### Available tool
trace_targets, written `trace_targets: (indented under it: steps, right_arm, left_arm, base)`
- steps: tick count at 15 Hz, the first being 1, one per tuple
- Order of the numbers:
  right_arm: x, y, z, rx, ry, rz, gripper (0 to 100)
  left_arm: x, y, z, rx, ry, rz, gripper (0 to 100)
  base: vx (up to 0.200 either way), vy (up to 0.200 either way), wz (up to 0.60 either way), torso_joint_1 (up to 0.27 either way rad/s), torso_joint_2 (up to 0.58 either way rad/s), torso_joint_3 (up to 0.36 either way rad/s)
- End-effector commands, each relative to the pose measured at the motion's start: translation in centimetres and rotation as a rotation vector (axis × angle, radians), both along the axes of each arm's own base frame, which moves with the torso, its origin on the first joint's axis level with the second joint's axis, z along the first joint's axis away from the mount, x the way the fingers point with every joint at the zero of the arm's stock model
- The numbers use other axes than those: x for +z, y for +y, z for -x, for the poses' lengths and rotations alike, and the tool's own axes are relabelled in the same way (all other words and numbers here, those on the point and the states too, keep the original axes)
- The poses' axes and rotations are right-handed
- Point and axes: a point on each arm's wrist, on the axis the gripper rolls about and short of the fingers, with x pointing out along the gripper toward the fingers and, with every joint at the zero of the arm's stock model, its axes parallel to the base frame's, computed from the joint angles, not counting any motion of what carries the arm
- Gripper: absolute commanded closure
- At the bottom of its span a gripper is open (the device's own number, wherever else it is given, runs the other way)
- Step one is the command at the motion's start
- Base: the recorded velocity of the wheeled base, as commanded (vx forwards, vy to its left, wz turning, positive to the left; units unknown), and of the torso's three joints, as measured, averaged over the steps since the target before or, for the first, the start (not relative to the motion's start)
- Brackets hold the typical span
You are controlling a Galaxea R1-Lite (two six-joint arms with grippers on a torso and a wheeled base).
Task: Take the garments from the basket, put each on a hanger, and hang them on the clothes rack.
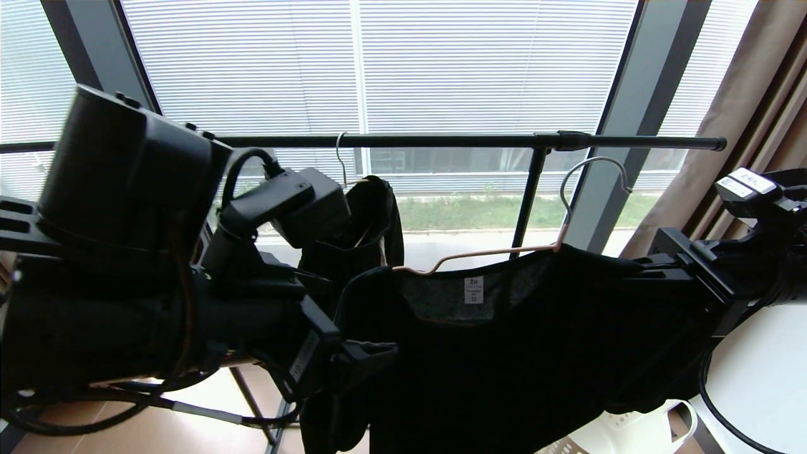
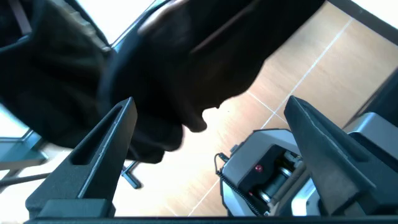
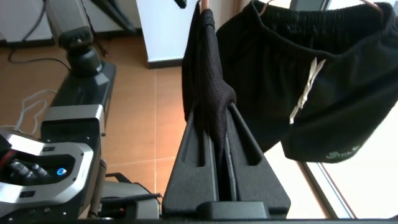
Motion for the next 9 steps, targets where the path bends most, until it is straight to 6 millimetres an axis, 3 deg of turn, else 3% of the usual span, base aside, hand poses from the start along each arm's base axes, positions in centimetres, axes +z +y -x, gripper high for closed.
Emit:
trace_targets:
  steps: [1, 4, 9]
  right_arm:
    - [-0.3, -0.1, -0.2, -0.004, 0.01, 0.0, 100]
    - [-0.3, -0.1, -0.2, -0.004, 0.01, 0.0, 100]
    - [0.0, -0.1, 0.1, 0.013, -0.001, -0.014, 100]
  left_arm:
    - [1.2, 3.7, -0.8, -0.032, -0.079, 0.053, 0]
    - [-0.2, 4.9, -2.4, -0.187, -0.146, 0.051, 0]
    - [-4.2, 3.3, -6.0, -0.288, -0.293, 0.055, 0]
  base:
    - [0.0, 0.0, 0.0, 0.0, 0.0, 0.0]
    - [0.0, 0.0, 0.0, 0.0, 0.0, 0.0]
    - [0.0, 0.0, 0.0, 0.0, 0.0, 0.0]
